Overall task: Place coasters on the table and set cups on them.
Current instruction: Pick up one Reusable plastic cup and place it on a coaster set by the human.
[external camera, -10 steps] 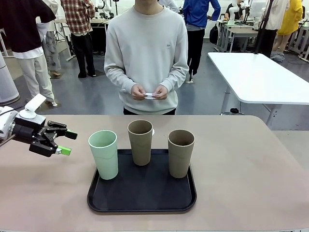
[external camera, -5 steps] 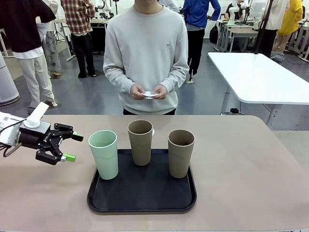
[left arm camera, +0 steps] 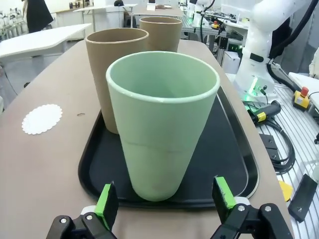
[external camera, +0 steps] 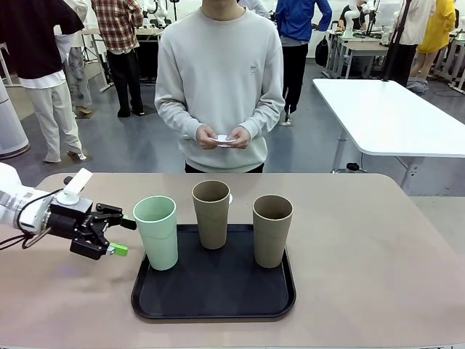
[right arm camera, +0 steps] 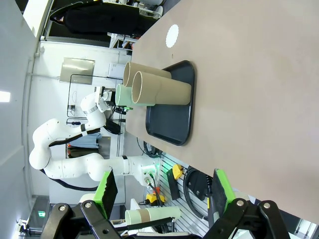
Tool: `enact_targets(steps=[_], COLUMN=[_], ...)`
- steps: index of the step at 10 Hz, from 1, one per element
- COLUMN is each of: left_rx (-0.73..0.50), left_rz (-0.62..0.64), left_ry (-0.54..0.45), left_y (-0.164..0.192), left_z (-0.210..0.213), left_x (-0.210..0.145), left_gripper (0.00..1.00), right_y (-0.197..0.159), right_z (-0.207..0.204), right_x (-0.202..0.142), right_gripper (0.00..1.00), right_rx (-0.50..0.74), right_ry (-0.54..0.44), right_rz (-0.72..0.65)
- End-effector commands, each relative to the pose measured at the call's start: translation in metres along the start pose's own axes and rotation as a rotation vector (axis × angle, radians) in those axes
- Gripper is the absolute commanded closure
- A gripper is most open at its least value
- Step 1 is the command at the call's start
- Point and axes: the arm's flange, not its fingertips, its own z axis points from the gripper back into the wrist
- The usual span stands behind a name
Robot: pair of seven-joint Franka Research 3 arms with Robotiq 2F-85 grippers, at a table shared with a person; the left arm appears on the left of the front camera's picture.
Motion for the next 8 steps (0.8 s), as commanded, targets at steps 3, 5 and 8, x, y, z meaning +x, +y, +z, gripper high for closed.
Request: enact_targets(steps=[3,5,8], left_rx=[-0.015,-0.006,-0.021], left_rz=[0.006,0.0,-0.009], left_ry=[-0.007,-0.005,-0.026], left_y=[0.002,0.007,0.014], left_z=[-0.016,-0.018,-0.025], left_x=[0.005,0.003,0.006], left_gripper=[0.0,0.0,0.0], right_y=[-0.001,-0.001,-0.001], right_z=[0.0,0.0,0.0], right_x=[0.002,0.002,0.002], right_gripper=[0.0,0.0,0.0], right_rx=[0.006,0.006,0.006], right_ry=[-0.013,-0.013,-0.013], right_rz=[0.002,0.002,0.002])
